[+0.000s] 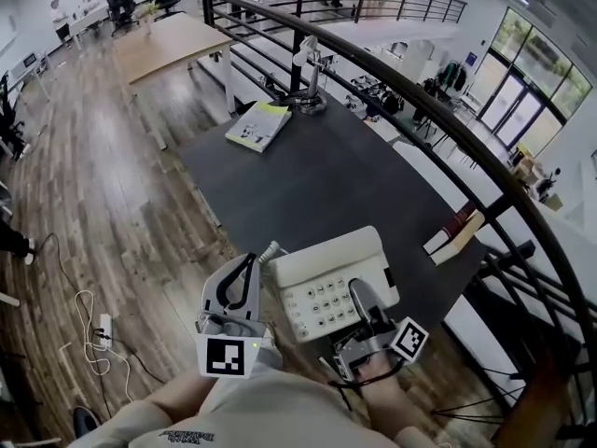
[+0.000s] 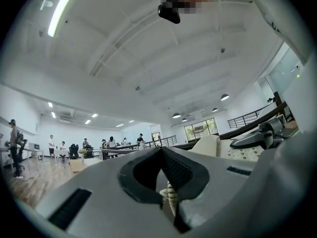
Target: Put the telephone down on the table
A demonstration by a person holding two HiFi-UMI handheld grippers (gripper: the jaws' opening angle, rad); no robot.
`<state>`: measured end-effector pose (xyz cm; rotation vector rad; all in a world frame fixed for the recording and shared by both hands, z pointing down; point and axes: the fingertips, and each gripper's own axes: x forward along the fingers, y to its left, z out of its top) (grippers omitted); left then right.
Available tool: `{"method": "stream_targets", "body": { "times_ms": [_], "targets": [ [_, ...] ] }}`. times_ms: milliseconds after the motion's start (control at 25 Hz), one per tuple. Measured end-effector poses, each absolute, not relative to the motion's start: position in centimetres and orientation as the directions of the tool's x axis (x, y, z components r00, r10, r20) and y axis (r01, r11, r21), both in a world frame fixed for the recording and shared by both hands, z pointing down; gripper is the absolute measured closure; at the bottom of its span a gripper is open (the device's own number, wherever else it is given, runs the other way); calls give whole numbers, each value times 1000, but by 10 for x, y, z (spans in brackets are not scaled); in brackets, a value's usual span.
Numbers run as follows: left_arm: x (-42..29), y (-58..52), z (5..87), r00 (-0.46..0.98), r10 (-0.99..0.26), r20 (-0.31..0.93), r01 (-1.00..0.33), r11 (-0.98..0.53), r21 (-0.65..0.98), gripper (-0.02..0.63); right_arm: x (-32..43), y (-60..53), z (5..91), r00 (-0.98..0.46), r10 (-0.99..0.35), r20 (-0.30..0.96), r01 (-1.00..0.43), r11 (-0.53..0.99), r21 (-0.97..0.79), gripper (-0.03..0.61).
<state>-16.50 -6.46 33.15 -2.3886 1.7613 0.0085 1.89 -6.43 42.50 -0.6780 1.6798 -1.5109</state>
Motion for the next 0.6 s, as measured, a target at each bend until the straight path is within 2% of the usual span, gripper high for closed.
{"method": "stream_targets", "body": {
  "times_ms": [240,600],
  "targets": [
    [-180,-114,308,355,-929,-105,-927,-334,-172,609,8,-110,406,-531,-830,-169,75,153,-985,370],
    [-174,-163,315,330,-942,-70,-942,-322,-97,609,13,-162,408,-521,-841,-149,64,135,-989,370]
  ]
}}
